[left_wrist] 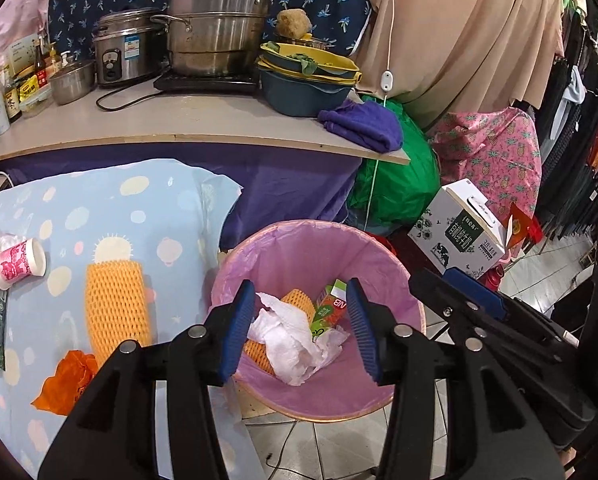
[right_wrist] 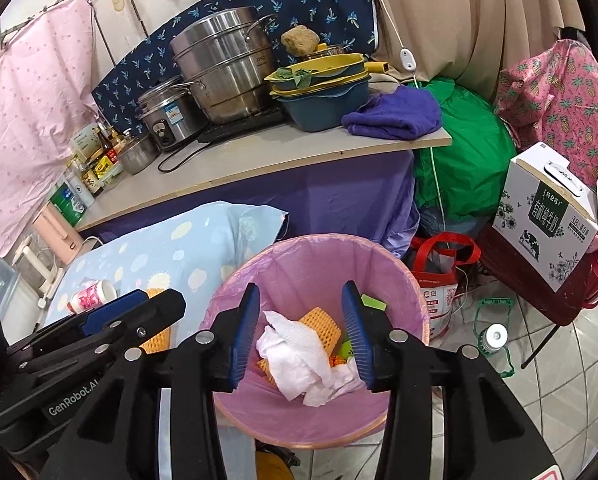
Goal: Collect trash
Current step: 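Move the left tool to the orange plastic bag and grasp it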
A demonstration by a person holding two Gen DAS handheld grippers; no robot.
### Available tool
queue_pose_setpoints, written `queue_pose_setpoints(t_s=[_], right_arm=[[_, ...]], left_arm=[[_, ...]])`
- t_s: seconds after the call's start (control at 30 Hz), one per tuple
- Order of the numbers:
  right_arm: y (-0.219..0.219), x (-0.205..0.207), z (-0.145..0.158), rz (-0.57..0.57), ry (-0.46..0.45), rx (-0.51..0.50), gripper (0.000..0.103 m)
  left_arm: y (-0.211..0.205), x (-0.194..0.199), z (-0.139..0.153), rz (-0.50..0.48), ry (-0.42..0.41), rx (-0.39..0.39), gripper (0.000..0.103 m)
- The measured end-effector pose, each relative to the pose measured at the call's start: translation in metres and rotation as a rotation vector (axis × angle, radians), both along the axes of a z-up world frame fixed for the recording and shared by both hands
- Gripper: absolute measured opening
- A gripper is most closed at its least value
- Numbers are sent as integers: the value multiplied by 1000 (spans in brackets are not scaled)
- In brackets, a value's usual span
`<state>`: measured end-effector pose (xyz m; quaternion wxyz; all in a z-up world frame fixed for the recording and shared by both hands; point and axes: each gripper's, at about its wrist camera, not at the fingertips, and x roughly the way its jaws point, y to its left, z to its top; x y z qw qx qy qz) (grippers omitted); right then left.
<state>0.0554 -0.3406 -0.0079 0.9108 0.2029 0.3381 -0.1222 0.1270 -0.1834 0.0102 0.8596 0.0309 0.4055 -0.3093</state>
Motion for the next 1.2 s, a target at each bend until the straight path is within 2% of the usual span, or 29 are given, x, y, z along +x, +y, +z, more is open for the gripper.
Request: queue_pose_setpoints(t_s=[0.2,0.37,0.6,0.83,1.0,1.13,1.17,1.2], right_arm=[[15,-1,3,22,-11,-2,47],[36,-2,5,57,-12,-25,48],[68,-2,0,118,-8,-15,51],[100,0,-9,174,9,-9,52],[121,5,-18,211,32,-2,53],[136,8,-27,239,52,6,53],[140,8,-29,246,59,6,53],[142,9,-31,251,64,6,53]], left_arm=[[17,-2,2,40,-4,12,48],[47,-7,1,111,-9,14,65],[110,-8,-14,245,21,20,74],[182,-6,-42,416,40,60,83],[215,2,-67,464,119,38,83],[217,6,-83,458,146,34,82],[216,7,-87,458,147,44,81],[214,10,-92,458,153,56,75]])
